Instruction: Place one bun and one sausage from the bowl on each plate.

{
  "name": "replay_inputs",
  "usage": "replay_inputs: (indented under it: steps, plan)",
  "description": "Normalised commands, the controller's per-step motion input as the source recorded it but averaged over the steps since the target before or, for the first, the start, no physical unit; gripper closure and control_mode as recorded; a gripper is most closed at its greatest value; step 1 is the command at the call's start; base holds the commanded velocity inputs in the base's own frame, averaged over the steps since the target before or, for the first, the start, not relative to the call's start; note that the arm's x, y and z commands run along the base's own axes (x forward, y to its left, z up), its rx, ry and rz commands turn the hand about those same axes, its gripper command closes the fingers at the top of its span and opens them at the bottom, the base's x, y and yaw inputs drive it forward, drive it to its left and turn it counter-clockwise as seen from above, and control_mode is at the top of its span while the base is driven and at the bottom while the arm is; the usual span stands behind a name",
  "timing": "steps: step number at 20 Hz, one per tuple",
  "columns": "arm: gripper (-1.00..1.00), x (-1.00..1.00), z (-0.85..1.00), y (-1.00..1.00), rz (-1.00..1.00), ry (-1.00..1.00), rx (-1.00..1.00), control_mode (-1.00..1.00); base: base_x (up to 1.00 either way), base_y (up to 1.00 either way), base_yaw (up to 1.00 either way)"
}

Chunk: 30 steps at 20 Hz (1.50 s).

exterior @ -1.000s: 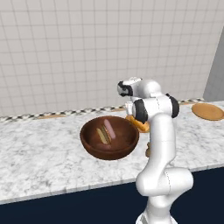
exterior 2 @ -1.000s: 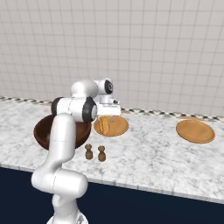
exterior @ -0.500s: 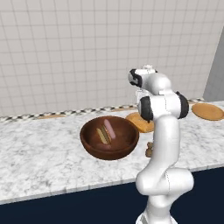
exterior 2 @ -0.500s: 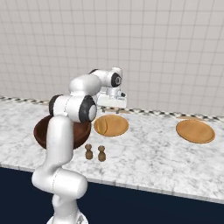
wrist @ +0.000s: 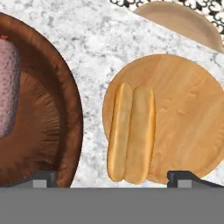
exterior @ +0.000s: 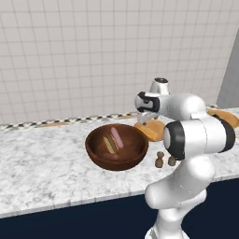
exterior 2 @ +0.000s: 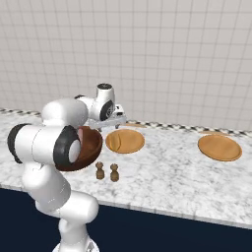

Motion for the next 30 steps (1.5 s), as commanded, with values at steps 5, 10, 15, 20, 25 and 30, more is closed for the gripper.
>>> replay_inputs:
  steps: [5, 10, 15, 20, 25, 30]
  plan:
    - [-1.00, 0.07, 0.07, 0.69, -0.18, -0.13, 0.02, -1.00, 0.00, 0.00, 0.00]
    - [-1.00, 0.35, -0.04, 0.35, -0.01, 0.04, 0.00, -1.00, 0.00, 0.00, 0.00]
    - [-1.00, 0.12, 0.00, 0.53, 0.00, 0.19, 0.00, -1.00, 0.00, 0.00, 0.00]
    - [-1.00, 0.00, -0.16, 0.34, -0.01, 0.08, 0.00, -1.00, 0.00, 0.00, 0.00]
    - [-1.00, 0.00, -0.43, 0.15, 0.00, 0.03, 0.00, -1.00, 0.00, 0.00, 0.00]
    - [-1.00, 0.00, -0.13, 0.52, 0.00, 0.08, 0.00, -1.00, 0.00, 0.00, 0.00]
